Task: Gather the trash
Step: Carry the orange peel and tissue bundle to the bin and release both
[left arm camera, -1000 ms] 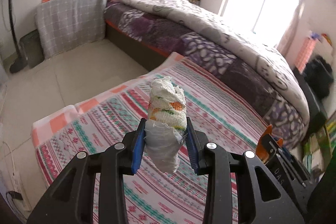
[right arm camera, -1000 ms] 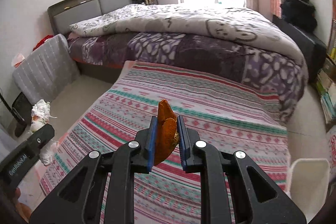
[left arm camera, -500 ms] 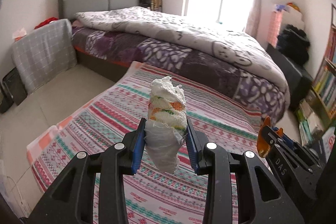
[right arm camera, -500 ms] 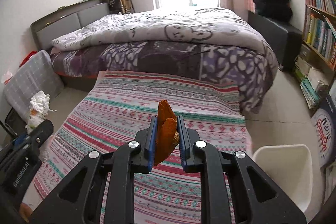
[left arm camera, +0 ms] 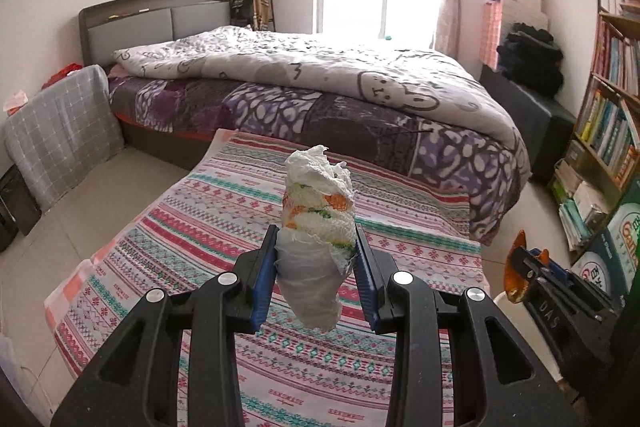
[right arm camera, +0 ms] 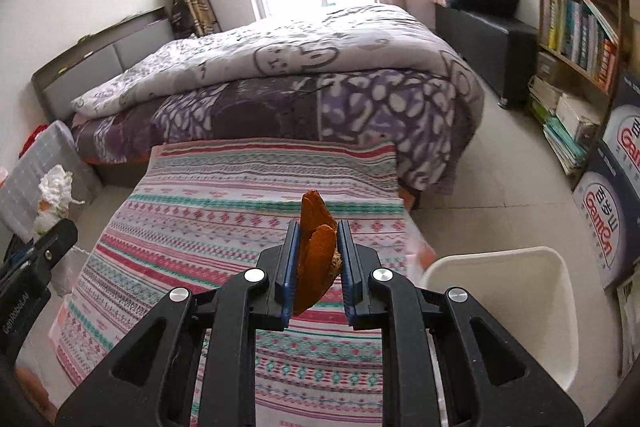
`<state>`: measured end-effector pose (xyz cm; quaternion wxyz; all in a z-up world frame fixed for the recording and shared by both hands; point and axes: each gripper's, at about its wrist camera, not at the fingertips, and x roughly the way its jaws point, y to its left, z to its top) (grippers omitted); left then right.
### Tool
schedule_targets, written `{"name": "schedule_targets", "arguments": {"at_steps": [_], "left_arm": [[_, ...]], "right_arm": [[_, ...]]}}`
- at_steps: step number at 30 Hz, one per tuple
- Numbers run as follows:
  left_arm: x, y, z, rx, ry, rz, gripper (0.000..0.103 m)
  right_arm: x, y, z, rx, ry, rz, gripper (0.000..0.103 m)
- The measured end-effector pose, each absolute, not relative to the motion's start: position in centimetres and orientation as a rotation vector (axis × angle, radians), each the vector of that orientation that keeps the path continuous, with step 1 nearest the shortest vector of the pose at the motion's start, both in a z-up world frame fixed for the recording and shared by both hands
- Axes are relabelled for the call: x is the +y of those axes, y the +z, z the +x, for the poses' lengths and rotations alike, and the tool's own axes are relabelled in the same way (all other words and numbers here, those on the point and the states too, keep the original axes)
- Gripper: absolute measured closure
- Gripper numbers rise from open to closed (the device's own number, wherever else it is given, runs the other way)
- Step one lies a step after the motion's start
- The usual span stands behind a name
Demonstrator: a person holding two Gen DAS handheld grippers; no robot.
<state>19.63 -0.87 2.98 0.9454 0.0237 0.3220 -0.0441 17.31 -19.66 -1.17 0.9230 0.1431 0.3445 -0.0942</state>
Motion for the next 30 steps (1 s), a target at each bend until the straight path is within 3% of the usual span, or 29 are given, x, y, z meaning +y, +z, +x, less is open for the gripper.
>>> {"name": "schedule_targets", "arguments": {"at_steps": [25, 30], "left_arm": [[-15.2, 1.9, 16.6, 0.672, -0.335, 0.135, 0.067], [-18.7, 0.5, 15.9, 0.706, -0.399, 0.163, 0.067]], "right_arm": [[-33.8, -2.1, 11.8, 0.75, -0.428, 0.464, 0.085], [-36.9, -3.0, 10.4, 0.769, -0.483, 0.517, 0.074]]}}
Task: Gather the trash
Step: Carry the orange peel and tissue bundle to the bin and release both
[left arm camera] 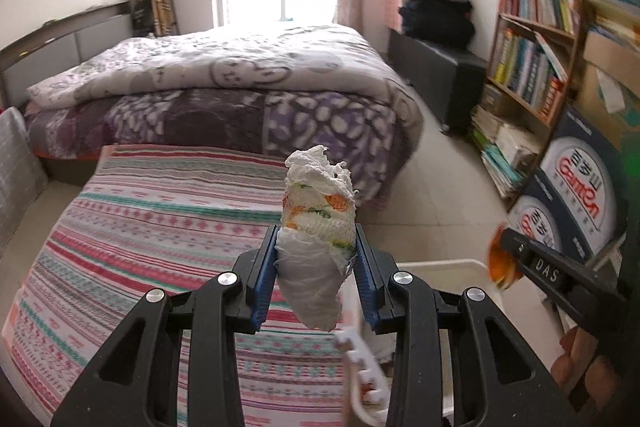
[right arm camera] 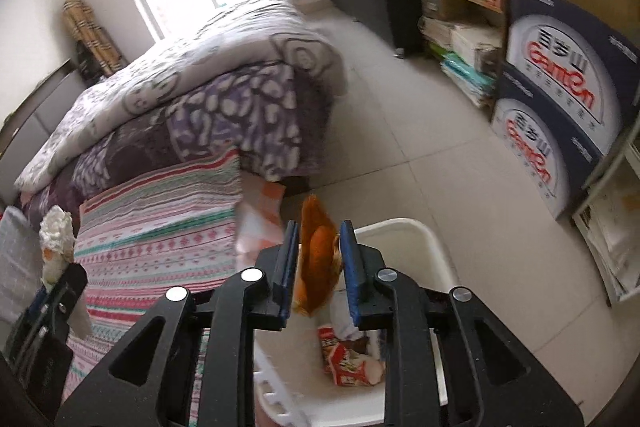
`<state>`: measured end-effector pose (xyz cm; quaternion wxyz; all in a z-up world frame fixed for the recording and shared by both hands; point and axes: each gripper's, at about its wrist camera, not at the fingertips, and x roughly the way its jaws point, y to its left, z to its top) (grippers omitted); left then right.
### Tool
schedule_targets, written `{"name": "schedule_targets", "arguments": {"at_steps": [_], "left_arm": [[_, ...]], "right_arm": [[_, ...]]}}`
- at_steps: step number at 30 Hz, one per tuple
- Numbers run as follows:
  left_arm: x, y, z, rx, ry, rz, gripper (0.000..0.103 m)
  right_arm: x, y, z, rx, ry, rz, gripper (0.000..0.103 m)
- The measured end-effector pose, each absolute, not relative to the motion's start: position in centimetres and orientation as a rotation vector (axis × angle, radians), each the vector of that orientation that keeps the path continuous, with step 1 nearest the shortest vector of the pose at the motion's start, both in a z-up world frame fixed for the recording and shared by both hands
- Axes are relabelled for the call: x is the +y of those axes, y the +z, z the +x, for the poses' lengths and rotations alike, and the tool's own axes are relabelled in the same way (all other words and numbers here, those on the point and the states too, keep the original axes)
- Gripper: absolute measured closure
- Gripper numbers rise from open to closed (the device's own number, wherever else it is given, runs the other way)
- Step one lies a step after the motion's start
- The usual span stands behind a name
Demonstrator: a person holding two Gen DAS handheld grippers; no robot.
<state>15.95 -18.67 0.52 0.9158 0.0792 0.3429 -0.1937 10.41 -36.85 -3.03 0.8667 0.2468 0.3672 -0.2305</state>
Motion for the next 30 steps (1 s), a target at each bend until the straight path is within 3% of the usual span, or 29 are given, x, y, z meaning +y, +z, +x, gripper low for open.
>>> {"name": "schedule_targets", "arguments": {"at_steps": [2, 15, 17, 19, 25, 30], "left_arm": [[-19.9, 0.2, 15.6, 0.714, -0.419, 0.174, 0.067], [-26.0, -2.4, 13.5, 0.768, -0.545, 0.239, 0.065], [-26.6, -2.7, 13.4, 0.785, -0.565, 0.233, 0.058], [-27.0, -2.9, 13.3, 0.802, -0.585, 0.214, 0.037], [-27.5, -2.3, 12.0, 0.783, -0.605, 0.22, 0.022], [-25.8, -0.8, 10.9, 0.733, -0.551, 0.236, 0.017]], "right_arm": [[-38.0, -3.0, 9.7, 0.758, -0.508, 0.53, 0.066], [-44.1, -2.8, 5.6, 0.696, -0.645, 0.622, 0.047], [-44.7, -2.9, 5.1, 0.688, -0.665, 0.621, 0.043], [-45.0, -2.8, 4.7, 0.681, -0.685, 0.613, 0.041], [-45.1, -1.8, 3.6, 0.642, -0.711, 0.573, 0.028], [-43.1, 0.1, 2.5, 0.582, -0.732, 0.479, 0.013]]}}
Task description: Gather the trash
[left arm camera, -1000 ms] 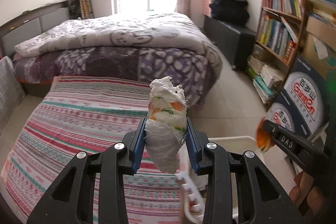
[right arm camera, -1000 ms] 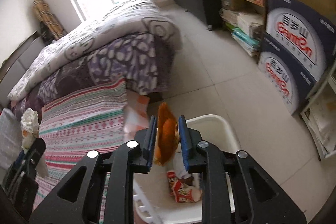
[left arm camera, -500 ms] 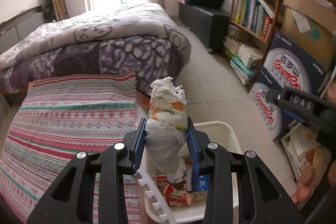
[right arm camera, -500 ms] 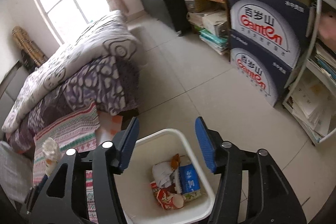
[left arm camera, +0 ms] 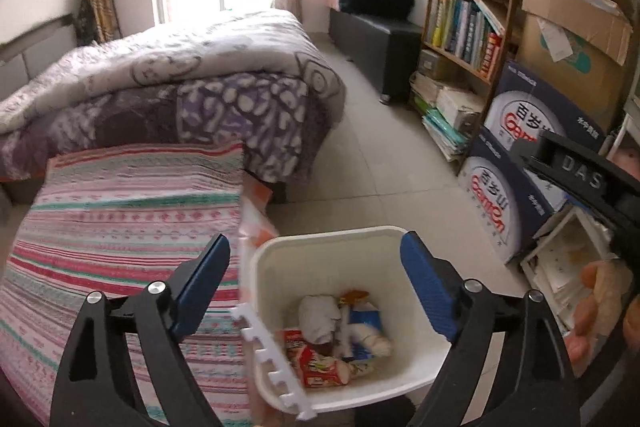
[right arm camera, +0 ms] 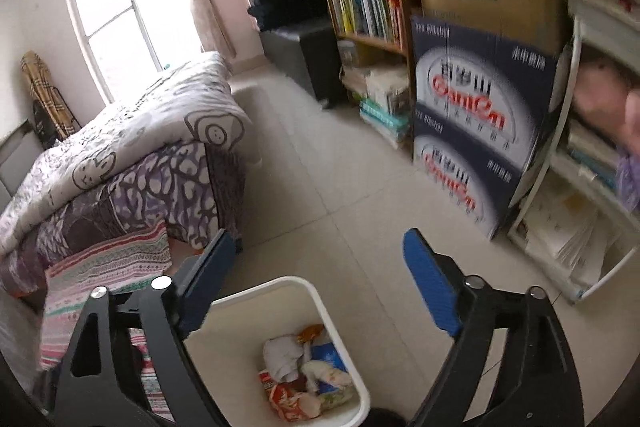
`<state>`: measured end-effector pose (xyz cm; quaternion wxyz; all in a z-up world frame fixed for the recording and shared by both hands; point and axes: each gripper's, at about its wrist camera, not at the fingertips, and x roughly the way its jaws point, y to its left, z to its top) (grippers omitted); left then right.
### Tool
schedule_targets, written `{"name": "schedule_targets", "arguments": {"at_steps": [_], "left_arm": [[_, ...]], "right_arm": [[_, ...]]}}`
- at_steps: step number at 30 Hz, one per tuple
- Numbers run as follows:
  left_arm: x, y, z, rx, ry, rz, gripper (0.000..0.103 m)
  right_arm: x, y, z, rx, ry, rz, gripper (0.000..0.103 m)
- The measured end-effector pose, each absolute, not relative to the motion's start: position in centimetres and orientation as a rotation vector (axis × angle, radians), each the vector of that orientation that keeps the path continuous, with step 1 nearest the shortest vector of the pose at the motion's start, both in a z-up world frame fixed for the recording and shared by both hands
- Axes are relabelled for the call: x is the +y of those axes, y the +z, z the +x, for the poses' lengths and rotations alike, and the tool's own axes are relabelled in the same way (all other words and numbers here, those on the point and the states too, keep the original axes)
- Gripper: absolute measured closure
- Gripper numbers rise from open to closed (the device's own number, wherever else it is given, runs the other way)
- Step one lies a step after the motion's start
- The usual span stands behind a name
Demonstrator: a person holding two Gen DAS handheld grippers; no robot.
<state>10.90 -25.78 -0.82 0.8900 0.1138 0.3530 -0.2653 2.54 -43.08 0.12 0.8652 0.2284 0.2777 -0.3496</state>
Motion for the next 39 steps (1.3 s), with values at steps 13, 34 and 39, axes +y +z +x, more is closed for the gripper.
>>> {"name": "schedule_targets", "arguments": {"at_steps": [13, 34, 39], "left_arm": [[-17.4, 2.1, 5.9, 0.504, -0.293, 0.224, 0.007], [-12.8, 1.1, 6.0, 0.571, -0.186, 0.136, 0.007], [-12.7, 1.3, 6.0, 0.564, -0.181, 0.128, 0.007]], "right_arm": [[-36.0, -0.2, -2.4, 0.586, -0.754, 0.363, 0.007], [-28.7, -0.1, -2.3, 0.424, -0.662, 0.187, 0.007], [-28.6, 0.1, -2.5, 0.414, -0.671, 0.173, 0.007]]}}
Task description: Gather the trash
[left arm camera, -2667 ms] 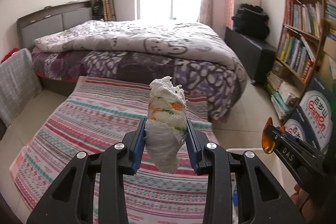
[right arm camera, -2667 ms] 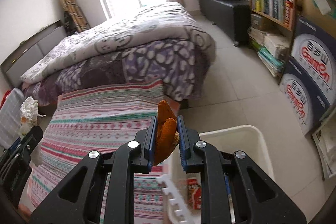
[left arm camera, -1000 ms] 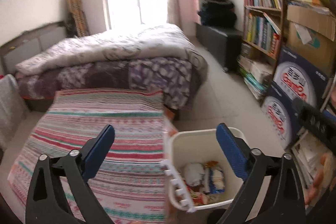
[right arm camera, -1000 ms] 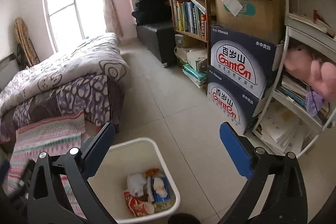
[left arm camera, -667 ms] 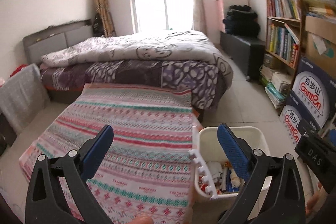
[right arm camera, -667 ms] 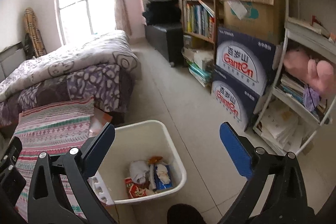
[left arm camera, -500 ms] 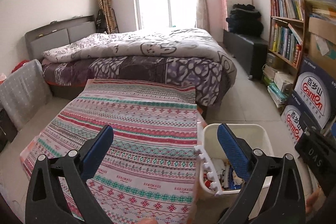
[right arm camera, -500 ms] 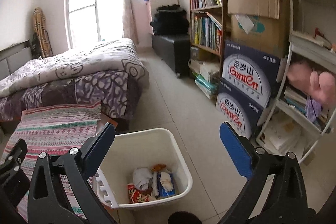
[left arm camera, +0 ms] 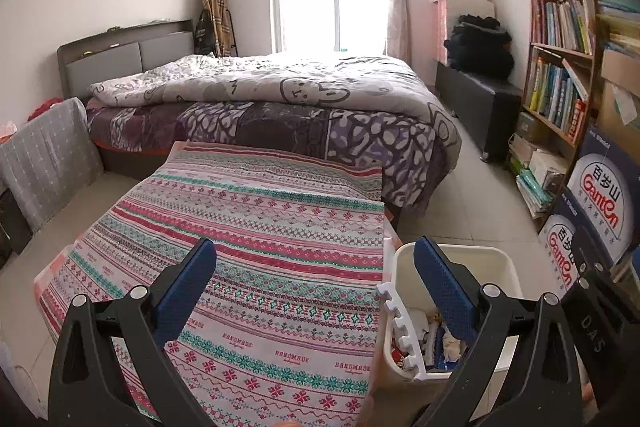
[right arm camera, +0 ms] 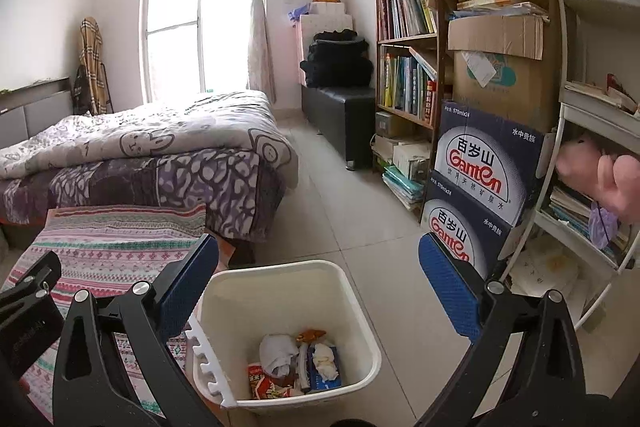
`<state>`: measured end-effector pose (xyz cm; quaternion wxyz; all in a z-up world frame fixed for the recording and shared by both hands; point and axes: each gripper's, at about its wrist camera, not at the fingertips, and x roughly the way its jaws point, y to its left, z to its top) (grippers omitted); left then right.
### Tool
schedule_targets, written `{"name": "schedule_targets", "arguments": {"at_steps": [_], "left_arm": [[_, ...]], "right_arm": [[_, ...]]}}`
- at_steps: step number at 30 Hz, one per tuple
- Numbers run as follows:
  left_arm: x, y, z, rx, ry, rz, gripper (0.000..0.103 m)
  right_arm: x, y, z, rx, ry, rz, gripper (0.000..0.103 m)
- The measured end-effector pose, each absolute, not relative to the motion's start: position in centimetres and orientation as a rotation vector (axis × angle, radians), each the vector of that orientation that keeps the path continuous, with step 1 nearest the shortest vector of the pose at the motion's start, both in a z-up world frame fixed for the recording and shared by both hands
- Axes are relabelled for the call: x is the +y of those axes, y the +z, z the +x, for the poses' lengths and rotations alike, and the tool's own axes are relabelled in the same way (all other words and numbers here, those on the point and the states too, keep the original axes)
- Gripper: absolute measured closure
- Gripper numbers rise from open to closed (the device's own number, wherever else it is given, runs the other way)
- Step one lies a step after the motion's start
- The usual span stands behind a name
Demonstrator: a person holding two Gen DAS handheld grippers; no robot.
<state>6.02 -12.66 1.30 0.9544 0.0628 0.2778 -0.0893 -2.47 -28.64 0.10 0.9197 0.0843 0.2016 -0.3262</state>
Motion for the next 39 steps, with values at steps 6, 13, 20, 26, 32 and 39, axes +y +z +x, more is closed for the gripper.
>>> {"name": "schedule_targets", "arguments": {"at_steps": [6, 13, 20, 26, 32, 39], "left_arm": [[-12.64, 1.35, 6.11, 0.569, -0.181, 0.123, 0.007], [-12.62, 1.22, 6.25, 0.575, -0.171, 0.124, 0.007], [-12.74, 1.15, 6.29, 0.578, -0.169, 0.129, 0.007], [-12.6, 0.94, 6.43, 0.584, -0.159, 0.128, 0.007], [-12.46, 0.99, 6.53, 0.588, -0.156, 0.125, 0.007], [-12.32, 0.93, 6.52, 0.593, -0.151, 0.123, 0.007]], "right_arm": [[-28.84, 0.17, -2.7, 0.41, -0.672, 0.186, 0.007], [-28.88, 0.01, -2.74, 0.415, -0.661, 0.196, 0.007], [-28.92, 0.03, -2.68, 0.418, -0.655, 0.199, 0.007], [-28.87, -0.08, -2.6, 0.422, -0.655, 0.199, 0.007], [-28.69, -0.23, -2.51, 0.427, -0.65, 0.198, 0.007], [-28.29, -0.53, -2.41, 0.427, -0.649, 0.196, 0.007]]}}
